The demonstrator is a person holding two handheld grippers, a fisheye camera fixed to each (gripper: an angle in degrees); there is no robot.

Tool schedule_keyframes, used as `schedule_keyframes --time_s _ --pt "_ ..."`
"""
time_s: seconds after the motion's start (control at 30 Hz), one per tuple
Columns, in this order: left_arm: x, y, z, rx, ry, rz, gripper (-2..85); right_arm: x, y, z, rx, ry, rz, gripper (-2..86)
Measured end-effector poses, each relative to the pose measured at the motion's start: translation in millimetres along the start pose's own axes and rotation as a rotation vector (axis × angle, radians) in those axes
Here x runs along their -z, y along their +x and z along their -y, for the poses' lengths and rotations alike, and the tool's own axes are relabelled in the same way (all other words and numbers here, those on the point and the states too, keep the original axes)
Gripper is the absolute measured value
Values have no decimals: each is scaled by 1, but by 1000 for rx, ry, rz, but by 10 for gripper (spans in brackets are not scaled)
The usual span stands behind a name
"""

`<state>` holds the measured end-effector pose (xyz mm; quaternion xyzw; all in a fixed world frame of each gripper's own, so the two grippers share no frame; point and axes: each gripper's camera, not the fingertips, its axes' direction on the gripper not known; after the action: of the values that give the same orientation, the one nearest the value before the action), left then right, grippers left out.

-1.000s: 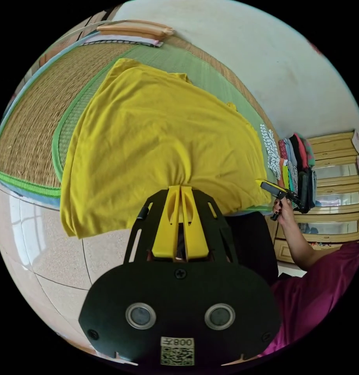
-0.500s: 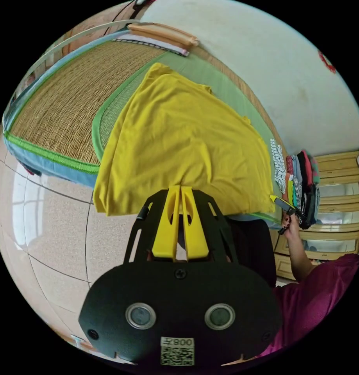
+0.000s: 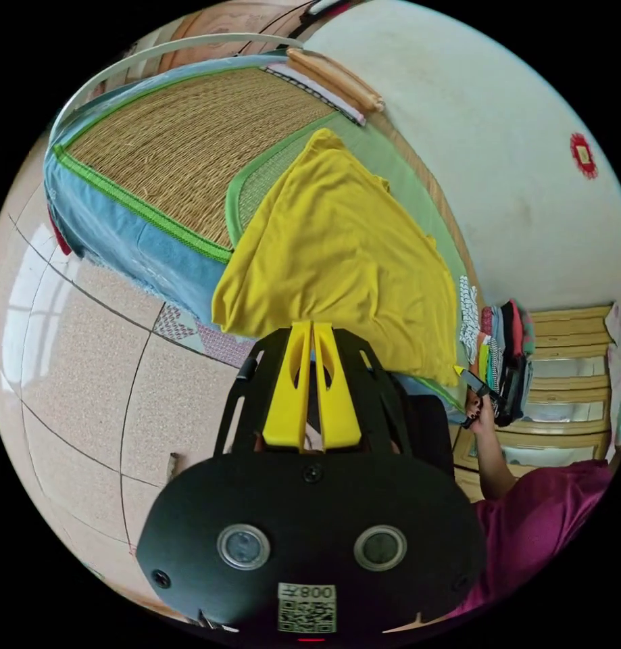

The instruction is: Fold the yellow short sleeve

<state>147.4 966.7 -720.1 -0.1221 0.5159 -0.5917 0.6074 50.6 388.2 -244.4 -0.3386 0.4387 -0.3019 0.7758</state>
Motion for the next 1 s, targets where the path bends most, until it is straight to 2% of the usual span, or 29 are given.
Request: schedule_keyframes --time_s 0.17,0.3,0.47,0.6,0.77,0.87,1.0 --pt "-70 104 -18 -295 -107 -183 42 0 48 -34 -132 27 21 51" --pt "-135 197 -36 -524 -206 -233 67 -14 84 -56 -198 24 142 86" --pt "-246 327 -90 -835 -381 -270 80 -47 115 -63 -226 19 290 69" --pt "-301 395 -134 -1009 -423 -220 89 -61 134 -64 -214 47 373 22" --pt "-364 461 -198 -1237 -429 -12 95 -59 148 -64 -184 106 472 6" --pt "-388 477 -218 -1256 -398 108 65 -59 152 -60 -158 123 505 5" --pt "-392 485 -225 -1212 -350 86 28 -58 158 -52 -125 127 454 13"
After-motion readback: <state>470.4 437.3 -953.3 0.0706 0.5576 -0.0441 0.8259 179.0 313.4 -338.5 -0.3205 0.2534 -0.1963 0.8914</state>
